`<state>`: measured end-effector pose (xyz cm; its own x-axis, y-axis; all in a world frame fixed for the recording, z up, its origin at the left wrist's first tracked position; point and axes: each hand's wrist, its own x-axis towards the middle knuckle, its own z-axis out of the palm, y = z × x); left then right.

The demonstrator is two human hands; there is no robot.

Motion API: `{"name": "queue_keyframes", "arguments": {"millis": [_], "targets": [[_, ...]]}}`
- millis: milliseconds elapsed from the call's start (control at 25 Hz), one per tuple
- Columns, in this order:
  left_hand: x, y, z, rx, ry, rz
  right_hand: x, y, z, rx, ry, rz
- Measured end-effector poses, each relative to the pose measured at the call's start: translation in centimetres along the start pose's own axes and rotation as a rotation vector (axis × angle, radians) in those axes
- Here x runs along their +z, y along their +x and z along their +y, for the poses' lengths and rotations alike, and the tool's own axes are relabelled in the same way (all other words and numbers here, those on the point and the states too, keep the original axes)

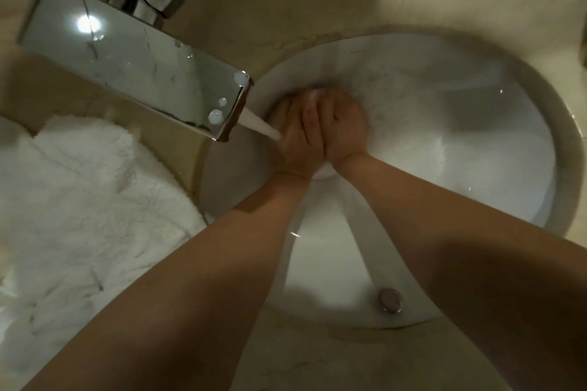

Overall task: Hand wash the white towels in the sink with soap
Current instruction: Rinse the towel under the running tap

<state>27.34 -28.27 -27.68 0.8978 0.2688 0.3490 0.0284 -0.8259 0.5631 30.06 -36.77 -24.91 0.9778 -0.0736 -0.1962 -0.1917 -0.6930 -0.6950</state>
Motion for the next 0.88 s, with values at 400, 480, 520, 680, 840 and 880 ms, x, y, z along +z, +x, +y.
{"name": "queue_keyframes", "arguments": {"millis": [400,480,520,680,840,880], "targets": [[-4.6,0.1,5.9,-1.13,-0.09,-0.157,-2.1,-2.9,-2.8,0.294,0.294,-0.042],[-4.8,0.7,4.9,-1.144,-0.258,-0.193,-2.2,-3.3,-3.1,0.293,0.366,-0.024],[-5.2,0.7,4.4,-1.117,-0.327,-0.239,-2.4,-3.4,-3.3,0.29,0.404,-0.038],[-7.0,-0.1,4.8,-0.987,-0.357,-0.259,-3.2,-3.5,-4.0,0.292,0.526,-0.136],[-8.3,0.4,5.3,-0.93,-0.491,-0.153,-3.4,-3.8,-5.2,0.316,0.679,-0.174],[-8.5,0.5,5.2,-0.939,-0.527,-0.12,-3.3,-3.8,-5.4,0.288,0.667,-0.209]]}}
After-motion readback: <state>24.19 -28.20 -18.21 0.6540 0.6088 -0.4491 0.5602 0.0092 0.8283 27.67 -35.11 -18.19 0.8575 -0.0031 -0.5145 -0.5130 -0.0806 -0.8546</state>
